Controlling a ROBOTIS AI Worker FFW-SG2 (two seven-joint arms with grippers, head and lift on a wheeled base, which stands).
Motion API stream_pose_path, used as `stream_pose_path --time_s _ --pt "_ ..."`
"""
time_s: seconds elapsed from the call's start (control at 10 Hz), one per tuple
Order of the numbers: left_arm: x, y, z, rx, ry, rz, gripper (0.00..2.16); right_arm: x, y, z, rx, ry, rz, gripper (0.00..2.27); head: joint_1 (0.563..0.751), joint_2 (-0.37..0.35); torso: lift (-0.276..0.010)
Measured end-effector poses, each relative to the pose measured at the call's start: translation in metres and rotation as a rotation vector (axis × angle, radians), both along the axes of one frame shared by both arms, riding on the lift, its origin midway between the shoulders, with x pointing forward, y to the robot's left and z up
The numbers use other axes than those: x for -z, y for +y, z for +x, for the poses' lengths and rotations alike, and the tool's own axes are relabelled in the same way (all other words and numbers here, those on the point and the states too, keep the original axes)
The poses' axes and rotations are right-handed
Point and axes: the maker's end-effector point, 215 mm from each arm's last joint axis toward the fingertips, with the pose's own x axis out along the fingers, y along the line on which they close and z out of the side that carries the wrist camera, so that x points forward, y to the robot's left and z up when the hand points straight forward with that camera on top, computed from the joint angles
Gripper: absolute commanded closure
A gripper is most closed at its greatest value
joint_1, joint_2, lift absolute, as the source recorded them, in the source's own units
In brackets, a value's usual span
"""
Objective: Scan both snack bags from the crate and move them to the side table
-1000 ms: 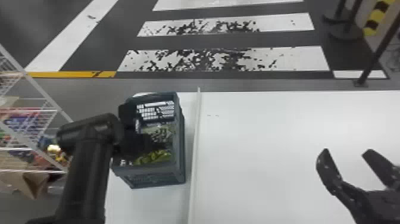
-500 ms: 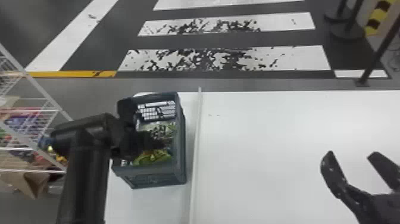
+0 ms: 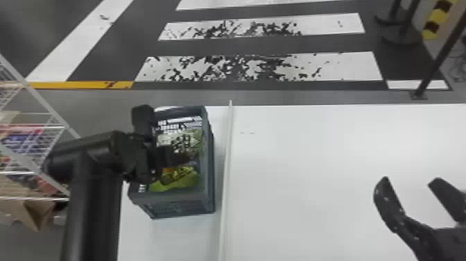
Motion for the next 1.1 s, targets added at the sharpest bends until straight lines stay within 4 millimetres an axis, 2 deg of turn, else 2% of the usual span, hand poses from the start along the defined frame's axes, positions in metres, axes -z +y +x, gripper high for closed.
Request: stream_pose_path --time_s 0.3,0.8,1.1 --pt "-0.017 0.006 -0.002 -0.011 -0.036 0.083 1.83 -0.001 -0.001 -0.002 0.002 0.0 0.0 0.08 0.695 0.162 -0.029" --pt "-0.047 0.008 -0.023 -0.022 -0.091 0.155 1.83 -0.008 0.0 -0.001 -0.001 -0.016 0.009 0.08 0.695 0.172 -0.029" --pt "-0.072 0.009 -0.022 -0.03 -0.147 0.176 1.83 -0.011 0.0 -0.001 -0.001 -0.023 0.009 0.08 0.695 0.172 -0.029"
